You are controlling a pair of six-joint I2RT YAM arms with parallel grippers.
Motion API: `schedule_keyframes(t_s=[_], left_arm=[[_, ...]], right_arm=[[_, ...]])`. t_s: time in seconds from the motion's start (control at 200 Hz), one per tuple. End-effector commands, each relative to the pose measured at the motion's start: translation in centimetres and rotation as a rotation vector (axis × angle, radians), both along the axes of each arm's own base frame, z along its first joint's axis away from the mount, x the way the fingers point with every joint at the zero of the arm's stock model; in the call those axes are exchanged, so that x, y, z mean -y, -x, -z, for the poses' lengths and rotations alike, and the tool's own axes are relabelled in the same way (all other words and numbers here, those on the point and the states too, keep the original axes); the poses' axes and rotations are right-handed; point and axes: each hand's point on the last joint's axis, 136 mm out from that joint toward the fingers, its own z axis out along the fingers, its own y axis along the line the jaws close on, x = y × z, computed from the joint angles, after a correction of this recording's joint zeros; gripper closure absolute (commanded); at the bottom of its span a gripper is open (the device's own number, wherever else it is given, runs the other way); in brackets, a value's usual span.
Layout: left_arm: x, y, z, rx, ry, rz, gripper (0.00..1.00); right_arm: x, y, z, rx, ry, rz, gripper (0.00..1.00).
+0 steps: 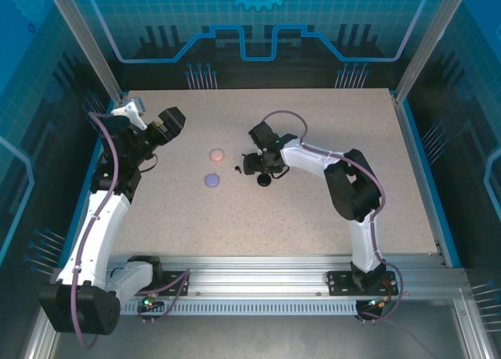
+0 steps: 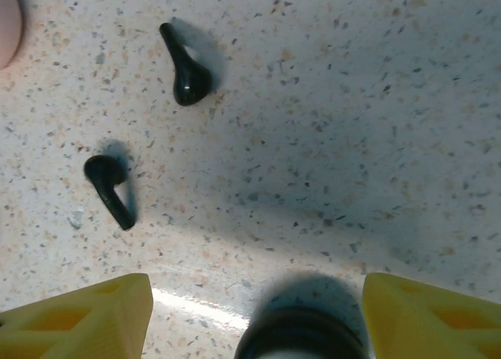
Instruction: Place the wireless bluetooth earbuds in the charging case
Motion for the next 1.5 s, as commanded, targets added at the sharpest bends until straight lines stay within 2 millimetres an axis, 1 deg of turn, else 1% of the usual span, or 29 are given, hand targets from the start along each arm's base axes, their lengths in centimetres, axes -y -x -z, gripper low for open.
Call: schedule_keyframes(t_s=[0.0, 0.22, 0.385, 0.555, 0.655, 0.75, 0.9, 0.99, 1.066, 1.156, 1.296, 1.496], left_arm=[[0.7, 0.1, 0.1, 0.012, -0.008, 0.039, 0.01], [0.9, 0.1, -0.2, 0.017, -0.002, 0.043, 0.01], [1.0, 0.2, -0.3, 0.019, 0.001, 0.045, 0.01], [1.1, 0.2, -0.4, 0.022, 0.000, 0.049, 0.01], [1.2, 0.3, -0.5, 0.021, 0.004, 0.052, 0.01], [1.3, 0.4, -0.6, 0.025, 0.005, 0.056, 0.01], [1.4, 0.4, -0.5, 0.025, -0.008, 0.061, 0.01], [1.4, 0.5, -0.6, 0.030, -0.013, 0.067, 0.01], [1.5, 0.5, -0.7, 0.033, -0.020, 0.074, 0.01], [1.6, 0.6, -0.7, 0.034, -0.032, 0.081, 0.01], [1.7, 0.7, -1.1, 0.046, -0.046, 0.091, 0.01], [2.0, 0.8, -1.4, 0.054, -0.053, 0.110, 0.01]], right_arm=[[-0.5, 1.0, -0.1, -0.027, -0.055, -0.010, 0.29], [-0.4, 3.4, 0.0, -0.058, -0.081, -0.017, 0.30], [-1.2, 5.5, -1.2, -0.046, -0.115, -0.047, 0.30], [-3.3, 7.9, -3.1, -0.030, -0.139, -0.132, 0.30], [-2.9, 8.6, -3.5, -0.033, -0.073, -0.134, 0.29], [-1.3, 8.0, -4.0, -0.004, 0.019, -0.089, 0.28], [-0.4, 6.7, -4.9, 0.055, 0.111, -0.109, 0.26], [-0.5, 5.9, -5.1, 0.082, 0.161, -0.166, 0.23], [-0.8, 5.3, -4.6, 0.078, 0.197, -0.232, 0.22], [-0.8, 4.8, -3.6, 0.066, 0.244, -0.306, 0.21], [-1.1, 4.7, -2.1, 0.024, 0.269, -0.382, 0.21], [-0.5, 4.6, -0.4, -0.019, 0.299, -0.394, 0.22]])
